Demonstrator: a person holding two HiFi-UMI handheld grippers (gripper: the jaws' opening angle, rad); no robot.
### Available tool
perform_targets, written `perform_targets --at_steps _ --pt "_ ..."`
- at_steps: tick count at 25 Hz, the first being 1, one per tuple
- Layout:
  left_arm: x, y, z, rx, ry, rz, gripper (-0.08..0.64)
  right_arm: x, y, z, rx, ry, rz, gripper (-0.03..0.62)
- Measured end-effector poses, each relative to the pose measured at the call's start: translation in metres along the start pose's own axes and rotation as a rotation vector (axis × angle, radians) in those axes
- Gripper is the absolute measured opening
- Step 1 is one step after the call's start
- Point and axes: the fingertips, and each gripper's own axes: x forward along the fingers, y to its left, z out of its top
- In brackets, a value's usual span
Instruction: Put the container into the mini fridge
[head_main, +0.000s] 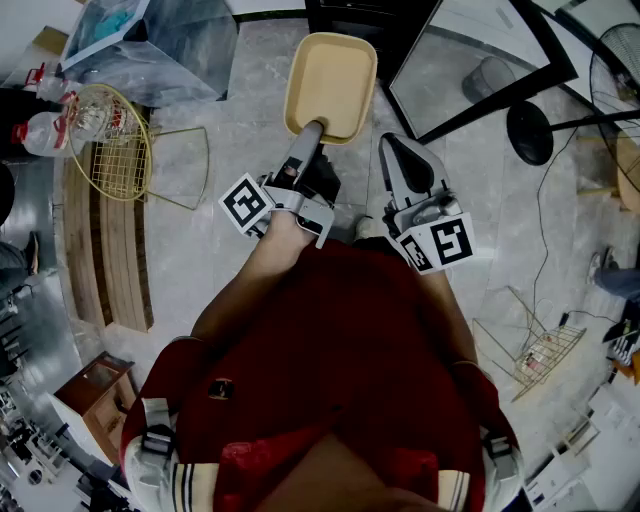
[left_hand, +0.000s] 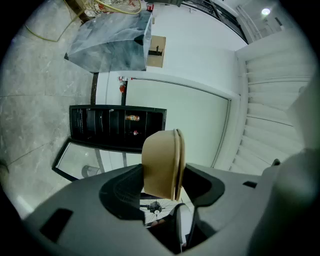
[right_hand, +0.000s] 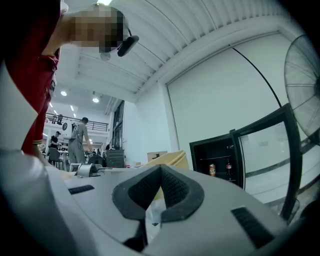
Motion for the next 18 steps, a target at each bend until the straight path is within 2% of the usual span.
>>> perform_targets --at_steps 11,18 --pt "-0.021 -0.008 0.028 -0.012 0.028 -0.016 0.241 0.022 0.032 -0.002 -0.014 -0.006 -0.038 -0.003" --pt "-0.027 -0.013 0.049 -0.020 0.068 -0.035 0.241 0.030 0.052 -0.004 -0.050 0.003 -0.096 -0.003"
